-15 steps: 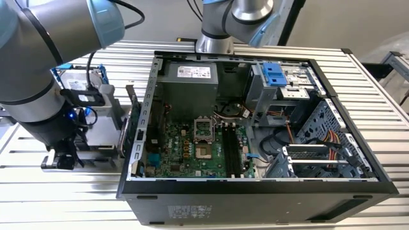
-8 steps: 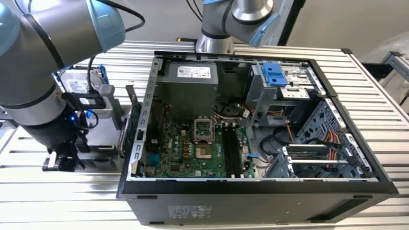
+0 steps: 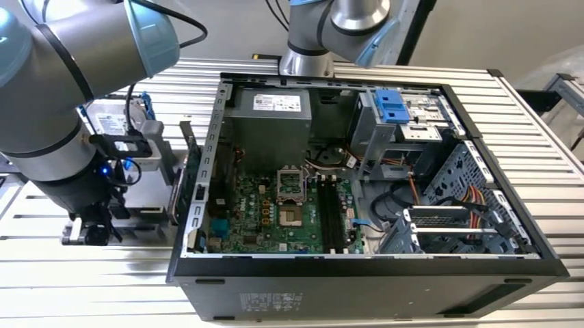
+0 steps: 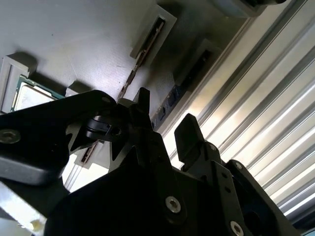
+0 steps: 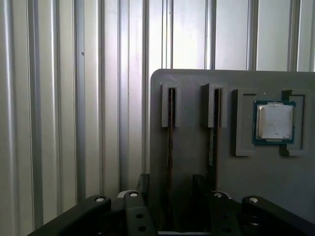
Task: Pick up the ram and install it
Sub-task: 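Pick up the ram and move it above insertion slot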
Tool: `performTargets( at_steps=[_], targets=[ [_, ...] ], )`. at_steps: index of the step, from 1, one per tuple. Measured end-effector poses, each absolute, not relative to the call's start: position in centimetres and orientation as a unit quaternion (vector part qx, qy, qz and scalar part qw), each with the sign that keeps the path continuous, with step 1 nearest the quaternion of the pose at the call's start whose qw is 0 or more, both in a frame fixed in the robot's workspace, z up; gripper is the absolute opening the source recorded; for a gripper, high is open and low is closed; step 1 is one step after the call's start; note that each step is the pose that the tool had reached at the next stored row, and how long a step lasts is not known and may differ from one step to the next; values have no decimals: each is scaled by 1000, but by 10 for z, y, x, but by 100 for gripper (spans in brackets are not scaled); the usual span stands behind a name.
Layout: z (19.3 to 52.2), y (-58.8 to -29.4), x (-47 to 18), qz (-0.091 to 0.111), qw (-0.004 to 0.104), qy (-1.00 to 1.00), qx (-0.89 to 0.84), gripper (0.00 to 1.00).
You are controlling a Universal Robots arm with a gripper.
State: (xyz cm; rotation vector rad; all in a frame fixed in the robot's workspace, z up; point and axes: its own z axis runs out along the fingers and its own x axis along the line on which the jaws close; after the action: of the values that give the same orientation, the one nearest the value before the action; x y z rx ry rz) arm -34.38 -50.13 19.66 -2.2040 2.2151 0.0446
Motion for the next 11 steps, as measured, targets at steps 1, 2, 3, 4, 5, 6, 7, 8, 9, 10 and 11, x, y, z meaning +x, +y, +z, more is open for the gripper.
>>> performTargets(
  at_steps=[1, 2, 3, 4, 5, 6, 7, 8, 9, 10, 11],
  targets=[
    [197, -501, -344, 14, 8, 709, -705, 100],
    [196, -501, -344, 14, 8, 709, -705, 100],
    [196, -501, -344, 14, 8, 709, -705, 100],
    [196, -502, -344, 14, 8, 709, -705, 100],
    [196, -502, -344, 14, 8, 709, -705, 100],
    [196, -502, -344, 14, 8, 709, -705, 100],
    [196, -502, -344, 14, 8, 709, -705, 100],
    [196, -502, -344, 14, 8, 709, -705, 100],
    [196, -502, -344, 14, 8, 709, -705, 100],
    [196, -502, -344, 14, 8, 709, -705, 100],
    [196, -502, -344, 14, 8, 709, -705, 100]
  ],
)
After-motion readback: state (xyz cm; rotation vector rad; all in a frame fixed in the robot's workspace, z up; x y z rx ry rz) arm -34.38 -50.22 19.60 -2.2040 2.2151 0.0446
